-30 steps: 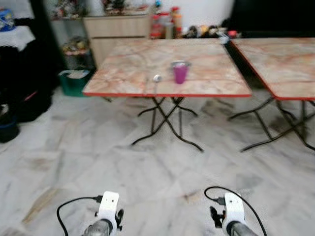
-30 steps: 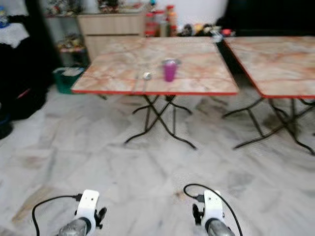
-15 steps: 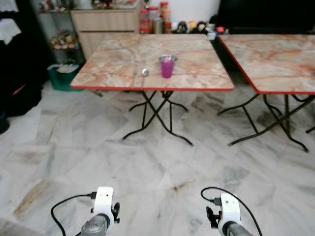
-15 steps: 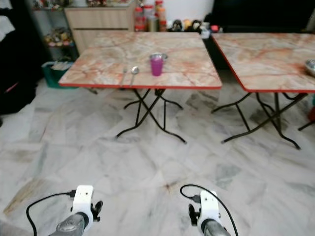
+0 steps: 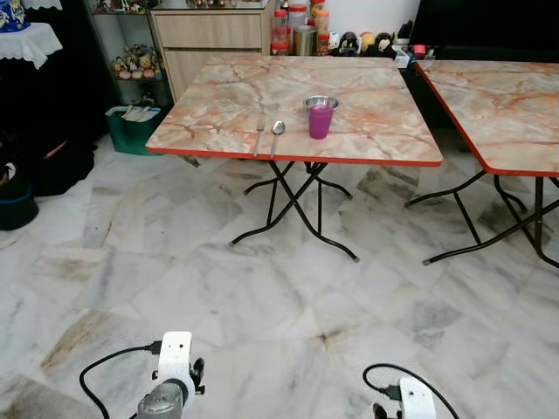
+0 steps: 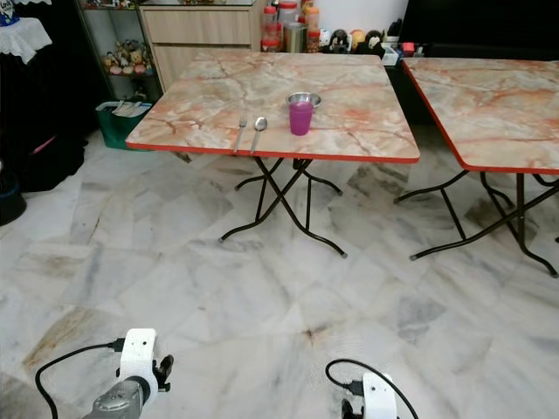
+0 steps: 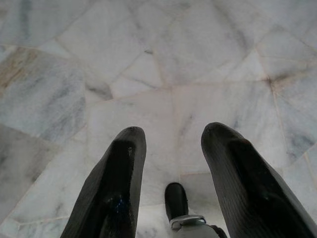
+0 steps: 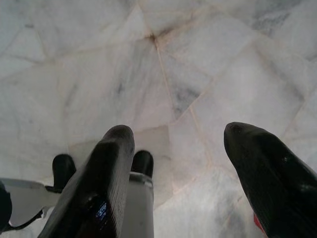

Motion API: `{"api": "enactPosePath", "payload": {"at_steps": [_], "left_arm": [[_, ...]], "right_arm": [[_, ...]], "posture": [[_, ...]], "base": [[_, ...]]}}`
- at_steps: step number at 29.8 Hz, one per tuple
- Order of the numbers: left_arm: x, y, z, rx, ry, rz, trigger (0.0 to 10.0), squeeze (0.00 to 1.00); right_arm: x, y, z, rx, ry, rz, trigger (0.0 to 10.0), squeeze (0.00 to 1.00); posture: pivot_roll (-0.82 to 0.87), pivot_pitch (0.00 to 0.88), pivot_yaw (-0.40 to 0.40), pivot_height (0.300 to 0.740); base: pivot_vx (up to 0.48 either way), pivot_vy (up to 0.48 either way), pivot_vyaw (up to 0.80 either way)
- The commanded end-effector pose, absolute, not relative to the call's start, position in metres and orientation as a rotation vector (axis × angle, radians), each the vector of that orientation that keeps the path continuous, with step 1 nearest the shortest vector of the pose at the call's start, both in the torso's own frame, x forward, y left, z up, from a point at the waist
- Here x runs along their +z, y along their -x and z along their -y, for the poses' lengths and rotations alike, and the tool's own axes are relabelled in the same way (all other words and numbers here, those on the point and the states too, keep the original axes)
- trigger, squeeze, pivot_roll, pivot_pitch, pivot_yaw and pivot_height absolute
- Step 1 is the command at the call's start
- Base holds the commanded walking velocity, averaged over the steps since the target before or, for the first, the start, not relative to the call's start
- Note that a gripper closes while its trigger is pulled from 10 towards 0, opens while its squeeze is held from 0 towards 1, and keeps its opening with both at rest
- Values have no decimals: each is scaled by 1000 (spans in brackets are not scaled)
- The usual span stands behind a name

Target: Setting the table

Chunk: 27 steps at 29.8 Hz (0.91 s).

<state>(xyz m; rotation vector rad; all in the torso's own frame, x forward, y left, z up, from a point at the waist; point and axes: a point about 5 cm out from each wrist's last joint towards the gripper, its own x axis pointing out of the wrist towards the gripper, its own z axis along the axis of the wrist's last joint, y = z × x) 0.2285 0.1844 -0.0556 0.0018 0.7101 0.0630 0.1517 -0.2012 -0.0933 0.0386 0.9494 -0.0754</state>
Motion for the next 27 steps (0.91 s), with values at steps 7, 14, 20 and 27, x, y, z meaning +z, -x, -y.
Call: {"api": "enactPosePath", "payload": {"at_steps": [7,14,20,27], "left_arm": [[-58,-226,-180,51,10,-717,10000,0],[-56,-229,-177,30,4,-710,10000,0],[-57,-228,-177,4,-6,-714,10000,0],[-56,-228,-181,11,-13,-713,10000,0]], "right_arm": [[-82,-180,195,-32,-21,-883,10000,0],[-81,-183,194,-34,-21,-875,10000,0],[-80,-187,191,-61,-54,-882,10000,0],[-78,-191,188,-34,-36,-867,10000,0]], "posture": [[-97,0,15,740],[-105,0,27,740],[-103,0,39,740],[-89,0,34,740]], "base": [[323,0,0],[363,0,0],[390,0,0],[394,0,-152]]}}
